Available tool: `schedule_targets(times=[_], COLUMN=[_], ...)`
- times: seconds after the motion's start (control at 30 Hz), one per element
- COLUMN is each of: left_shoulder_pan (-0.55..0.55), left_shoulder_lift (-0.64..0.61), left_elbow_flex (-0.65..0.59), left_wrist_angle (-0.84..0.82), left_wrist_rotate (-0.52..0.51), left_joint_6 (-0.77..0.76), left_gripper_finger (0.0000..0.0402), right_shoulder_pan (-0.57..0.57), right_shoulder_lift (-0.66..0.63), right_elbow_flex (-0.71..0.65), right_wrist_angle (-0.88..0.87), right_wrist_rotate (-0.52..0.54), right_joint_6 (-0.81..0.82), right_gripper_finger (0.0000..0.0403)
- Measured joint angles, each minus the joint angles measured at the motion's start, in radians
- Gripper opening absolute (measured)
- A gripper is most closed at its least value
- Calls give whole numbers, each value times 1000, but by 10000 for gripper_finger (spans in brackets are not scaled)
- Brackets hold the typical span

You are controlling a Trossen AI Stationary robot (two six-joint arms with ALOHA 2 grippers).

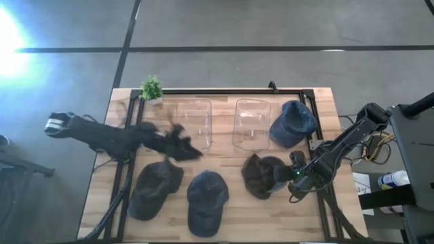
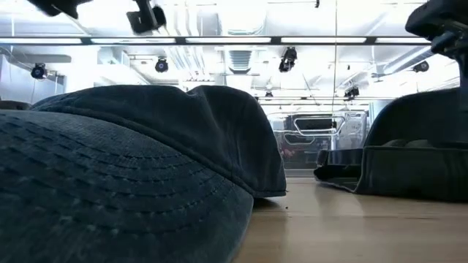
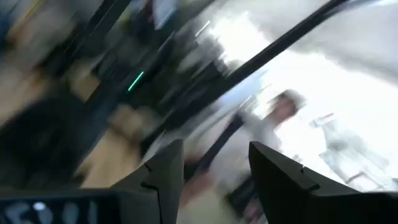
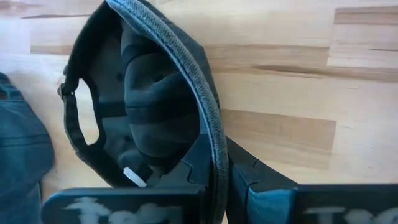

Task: Pick & Place hat
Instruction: Put the right gray cap into the right transparent bin

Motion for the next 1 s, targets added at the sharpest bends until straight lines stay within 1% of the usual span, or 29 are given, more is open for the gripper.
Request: schedule_targets(times=[0.07,0.13,0.2,0.3,0.37,0.43,0.57,0.7,0.73,0.8,0.87,1.0], left_shoulder_pan=[-29,-52,-69,-78,-78,-77,-70,-69,-70,-70,-70,-70], left_shoulder_lift=[112,227,335,486,572,649,810,972,1009,1073,1122,1185], left_elbow_flex=[65,137,205,315,394,480,676,850,888,952,997,1052], left_wrist_angle=[-124,-189,-204,-212,-231,-289,-479,-686,-731,-812,-846,-811], left_wrist_rotate=[4,6,25,90,107,108,41,32,34,34,25,-98], left_joint_6=[0,12,50,93,121,163,246,433,462,470,479,493], left_gripper_finger=[176,176,176,176,176,176,176,176,176,176,176,176], right_shoulder_pan=[0,0,0,1,2,2,2,14,20,30,40,44], right_shoulder_lift=[-4,-6,-8,-12,-12,-12,-13,-21,-24,-33,-45,-58], right_elbow_flex=[-15,-23,-24,-29,-35,-42,-55,-57,-57,-59,-62,-84], right_wrist_angle=[19,29,29,30,30,33,45,59,60,59,60,86], right_wrist_rotate=[0,0,0,-2,-2,-2,-1,-1,0,-1,-3,-9], right_joint_6=[0,-1,-1,-3,-4,-4,-5,-11,-12,-12,-12,-12], right_gripper_finger=[13,13,13,13,13,13,13,13,13,13,13,13])
